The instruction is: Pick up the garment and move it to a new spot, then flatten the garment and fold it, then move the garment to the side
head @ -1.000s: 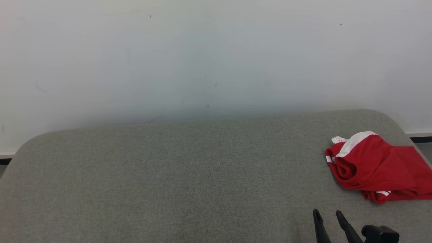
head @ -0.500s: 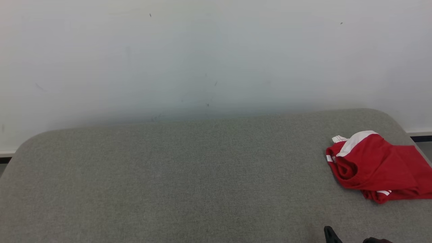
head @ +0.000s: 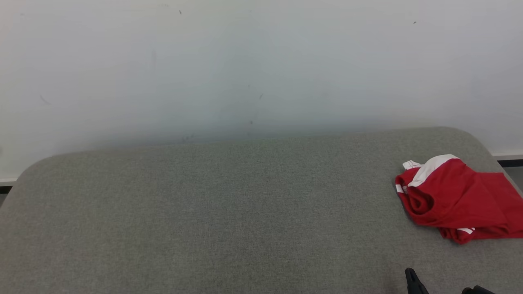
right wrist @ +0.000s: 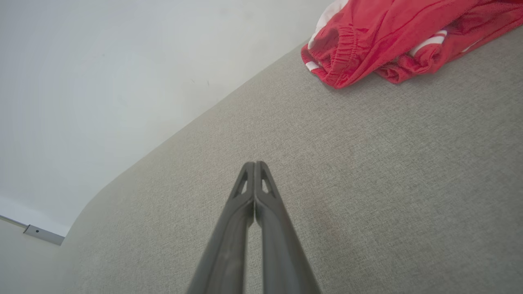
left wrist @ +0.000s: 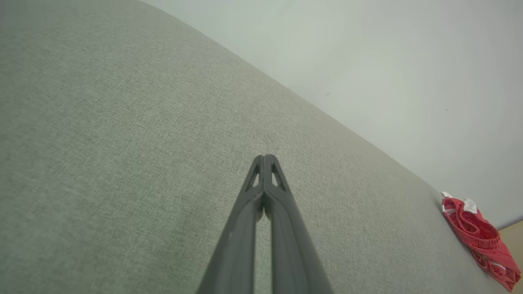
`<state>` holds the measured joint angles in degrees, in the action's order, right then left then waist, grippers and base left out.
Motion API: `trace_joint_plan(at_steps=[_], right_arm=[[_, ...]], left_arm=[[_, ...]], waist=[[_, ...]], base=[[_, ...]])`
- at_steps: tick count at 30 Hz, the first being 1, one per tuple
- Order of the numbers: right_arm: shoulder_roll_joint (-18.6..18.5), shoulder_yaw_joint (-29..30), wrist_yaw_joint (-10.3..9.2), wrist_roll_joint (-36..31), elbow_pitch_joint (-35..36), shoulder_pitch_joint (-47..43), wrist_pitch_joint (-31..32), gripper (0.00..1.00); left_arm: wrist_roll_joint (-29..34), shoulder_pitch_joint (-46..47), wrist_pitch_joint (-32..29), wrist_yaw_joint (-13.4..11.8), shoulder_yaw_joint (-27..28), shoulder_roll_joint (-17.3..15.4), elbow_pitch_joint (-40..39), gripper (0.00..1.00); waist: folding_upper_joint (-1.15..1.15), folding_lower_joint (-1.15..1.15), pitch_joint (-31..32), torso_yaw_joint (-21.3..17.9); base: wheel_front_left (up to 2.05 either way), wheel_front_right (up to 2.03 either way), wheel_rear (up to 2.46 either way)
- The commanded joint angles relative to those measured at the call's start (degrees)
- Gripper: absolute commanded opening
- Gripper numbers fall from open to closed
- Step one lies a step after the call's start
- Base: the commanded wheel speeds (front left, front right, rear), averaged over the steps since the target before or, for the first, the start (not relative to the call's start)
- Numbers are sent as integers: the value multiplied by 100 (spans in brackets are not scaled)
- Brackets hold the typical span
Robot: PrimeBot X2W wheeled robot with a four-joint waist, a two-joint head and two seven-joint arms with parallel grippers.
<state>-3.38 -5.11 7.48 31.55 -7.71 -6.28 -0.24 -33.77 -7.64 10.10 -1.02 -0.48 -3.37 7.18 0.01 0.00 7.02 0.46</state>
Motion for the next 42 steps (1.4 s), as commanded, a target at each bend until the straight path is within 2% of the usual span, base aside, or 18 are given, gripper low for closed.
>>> trace_joint_plan(at_steps=[1,16,42], right_arm=[[-53,56,1,294,67,189,10,0],[-101,279,1,1589,-4,343,81,0],[-147,608,2,3320,-112,549,201,0]], left_arm=[[-270,208,-63,54,40,-14,-24,0],[-1453,530,-397,224,103,-2,182,0],[-3067,971,-852,456,190,16,463,0]], waist=[[-1,0,-14,-1],[-1,0,-113,-7],[-1,0,-278,-18]], base=[[0,0,0],[0,0,0],[0,0,0]])
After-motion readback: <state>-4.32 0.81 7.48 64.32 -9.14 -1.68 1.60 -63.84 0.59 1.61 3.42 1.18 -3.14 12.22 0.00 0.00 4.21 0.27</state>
